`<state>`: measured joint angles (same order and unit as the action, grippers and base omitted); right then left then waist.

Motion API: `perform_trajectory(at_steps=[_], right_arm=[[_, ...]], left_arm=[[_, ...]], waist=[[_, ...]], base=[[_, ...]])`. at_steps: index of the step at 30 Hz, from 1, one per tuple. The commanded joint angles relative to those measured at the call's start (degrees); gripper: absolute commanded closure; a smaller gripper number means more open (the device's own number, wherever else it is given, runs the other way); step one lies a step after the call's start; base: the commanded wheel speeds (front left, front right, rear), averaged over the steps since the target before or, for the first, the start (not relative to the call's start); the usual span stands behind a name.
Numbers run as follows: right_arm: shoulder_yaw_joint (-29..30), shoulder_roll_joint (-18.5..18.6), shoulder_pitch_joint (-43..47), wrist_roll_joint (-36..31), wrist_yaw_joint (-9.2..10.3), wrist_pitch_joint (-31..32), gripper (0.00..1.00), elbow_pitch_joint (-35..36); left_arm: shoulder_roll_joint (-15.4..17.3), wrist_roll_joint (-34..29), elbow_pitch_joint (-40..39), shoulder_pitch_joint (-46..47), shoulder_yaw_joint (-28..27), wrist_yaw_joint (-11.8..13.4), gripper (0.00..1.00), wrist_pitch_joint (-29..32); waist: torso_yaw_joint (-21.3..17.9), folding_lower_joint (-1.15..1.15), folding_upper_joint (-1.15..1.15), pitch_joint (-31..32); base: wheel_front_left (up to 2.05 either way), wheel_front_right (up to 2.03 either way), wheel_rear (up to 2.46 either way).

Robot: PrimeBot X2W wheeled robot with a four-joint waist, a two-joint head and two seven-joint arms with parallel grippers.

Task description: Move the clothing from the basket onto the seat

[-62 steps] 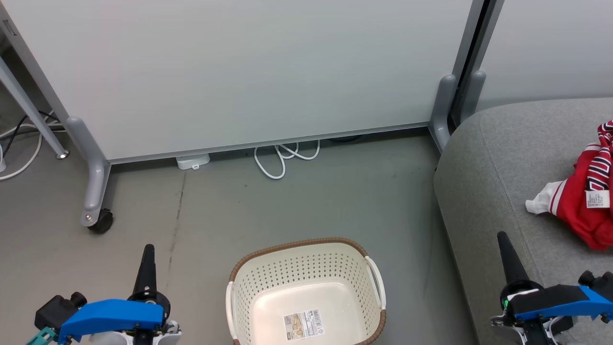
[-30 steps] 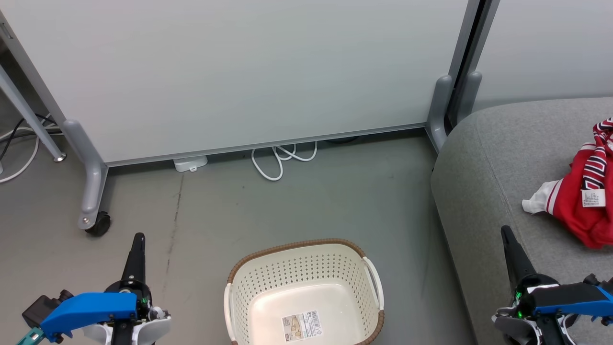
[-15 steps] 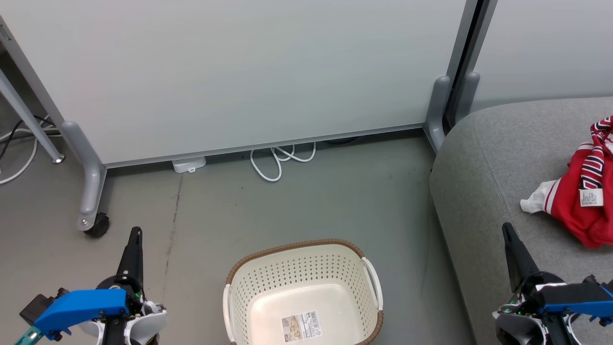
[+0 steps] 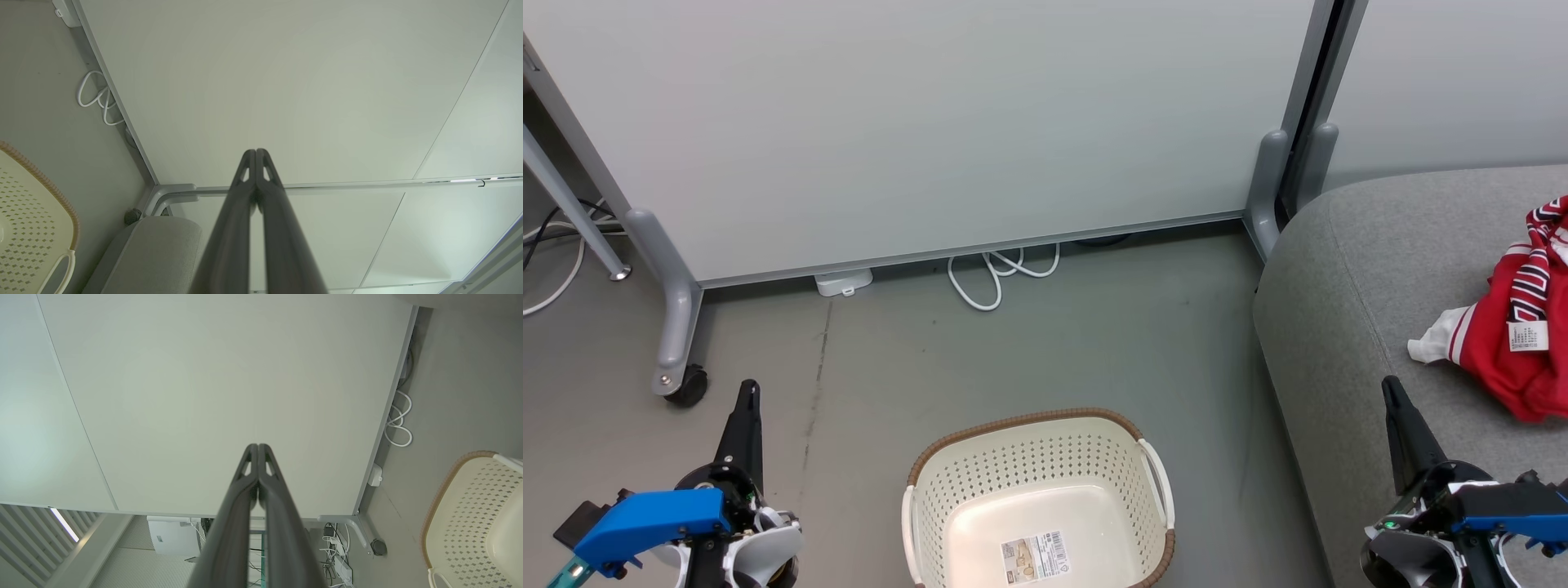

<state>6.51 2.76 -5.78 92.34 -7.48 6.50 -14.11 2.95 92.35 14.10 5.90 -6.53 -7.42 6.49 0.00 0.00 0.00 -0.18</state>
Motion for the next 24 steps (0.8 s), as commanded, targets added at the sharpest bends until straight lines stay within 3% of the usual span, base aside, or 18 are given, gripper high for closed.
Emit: perform_trajectory(at_steps=[1,24], right_arm=[[0.1,0.2,-0.8,0.1,-0.02,0.2,1.00,0.2],[0.1,0.2,-0.8,0.1,-0.02,0.2,1.00,0.2]], left_arm=[[-0.1,0.1,-0.2,0.6,-0.2,-0.1,1.00,0.3],[-0.1,0.1,-0.2,0.6,-0.2,-0.1,1.00,0.3]], waist=[[0.0,0.00,0.00,0.0],[0.0,0.00,0.00,0.0]], base=[[0.00,0.00,0.00],[0.00,0.00,0.00]])
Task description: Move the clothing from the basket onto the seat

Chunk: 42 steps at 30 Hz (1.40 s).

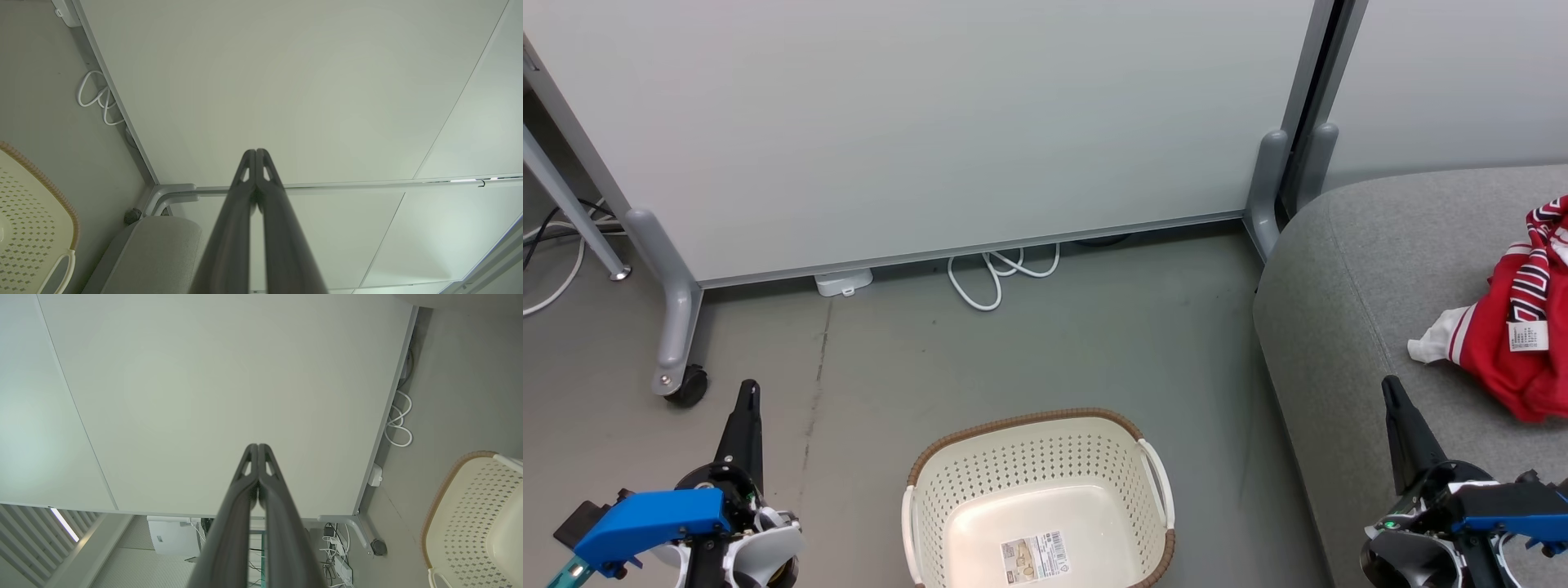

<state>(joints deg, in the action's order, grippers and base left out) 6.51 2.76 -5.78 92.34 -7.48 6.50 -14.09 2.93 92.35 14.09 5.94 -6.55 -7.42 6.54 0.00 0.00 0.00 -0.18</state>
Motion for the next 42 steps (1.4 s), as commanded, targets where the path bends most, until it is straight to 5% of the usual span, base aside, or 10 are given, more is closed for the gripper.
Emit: perform_trajectory(at_steps=[1,42], right_arm=[[0.1,0.2,-0.8,0.1,-0.02,0.2,1.00,0.2],[0.1,0.2,-0.8,0.2,-0.02,0.2,1.00,0.2]], left_arm=[[-0.1,0.1,-0.2,0.5,-0.2,-0.1,1.00,0.2],[-0.1,0.1,-0.2,0.5,-0.2,-0.1,1.00,0.2]], waist=[[0.0,0.00,0.00,0.0],[0.0,0.00,0.00,0.0]], base=[[0.00,0.00,0.00],[0.00,0.00,0.00]])
